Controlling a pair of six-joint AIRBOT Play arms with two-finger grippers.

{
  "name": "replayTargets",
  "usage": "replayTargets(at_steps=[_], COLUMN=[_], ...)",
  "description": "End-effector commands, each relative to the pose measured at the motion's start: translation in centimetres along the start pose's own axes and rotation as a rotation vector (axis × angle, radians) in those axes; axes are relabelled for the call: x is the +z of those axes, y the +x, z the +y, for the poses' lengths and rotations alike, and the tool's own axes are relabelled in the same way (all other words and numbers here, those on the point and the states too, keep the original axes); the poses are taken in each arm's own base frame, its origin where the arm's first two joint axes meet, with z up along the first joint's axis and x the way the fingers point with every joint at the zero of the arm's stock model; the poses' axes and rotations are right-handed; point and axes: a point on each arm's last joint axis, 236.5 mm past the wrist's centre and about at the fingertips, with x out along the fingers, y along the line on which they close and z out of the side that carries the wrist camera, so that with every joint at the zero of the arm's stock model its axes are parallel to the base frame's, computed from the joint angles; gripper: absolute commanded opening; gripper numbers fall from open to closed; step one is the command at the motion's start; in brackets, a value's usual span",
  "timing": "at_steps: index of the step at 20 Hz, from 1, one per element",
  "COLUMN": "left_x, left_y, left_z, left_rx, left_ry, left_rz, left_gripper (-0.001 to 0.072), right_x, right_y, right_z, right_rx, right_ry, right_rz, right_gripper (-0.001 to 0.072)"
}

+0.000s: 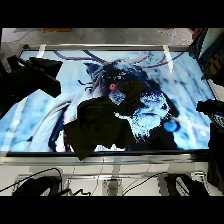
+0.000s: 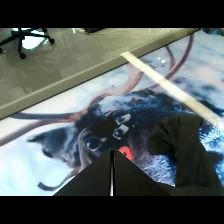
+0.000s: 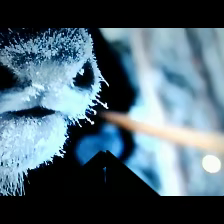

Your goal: Fold the clothes and pants, and hang the long-sleeved shirts on hangers.

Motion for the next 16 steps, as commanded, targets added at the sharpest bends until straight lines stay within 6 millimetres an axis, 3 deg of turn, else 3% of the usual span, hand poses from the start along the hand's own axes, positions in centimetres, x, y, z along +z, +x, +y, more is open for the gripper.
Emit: replayTargets(at_steps=[1,13,14,16], left_x=[0.0,0.0,0.0,0.0], left_y=[0.0,0.0,0.0,0.0], left_z=[0.1,0.1,0.0,0.0], left_rx=[0.001,0.001,0.001,-0.002], left_ry=[0.0,0.0,-0.001,-0.004], left_rz=[0.0,0.0,0.0,0.0], left_gripper=[0.0019,0.0019,0.0019,0.0018], right_x=[0.0,0.0,0.4,2.9], right_y=[0.0,0.0,0.0,-0.2], right_z=[0.0,0.2,0.1,0.1], right_rx=[0.001,0.006,0.005,0.004], right_ry=[0.0,0.002,0.003,0.014], right_rz=[0.0,-0.002,-0.016,-0.122], right_gripper=[0.0039,0.0039,0.004,0.0039])
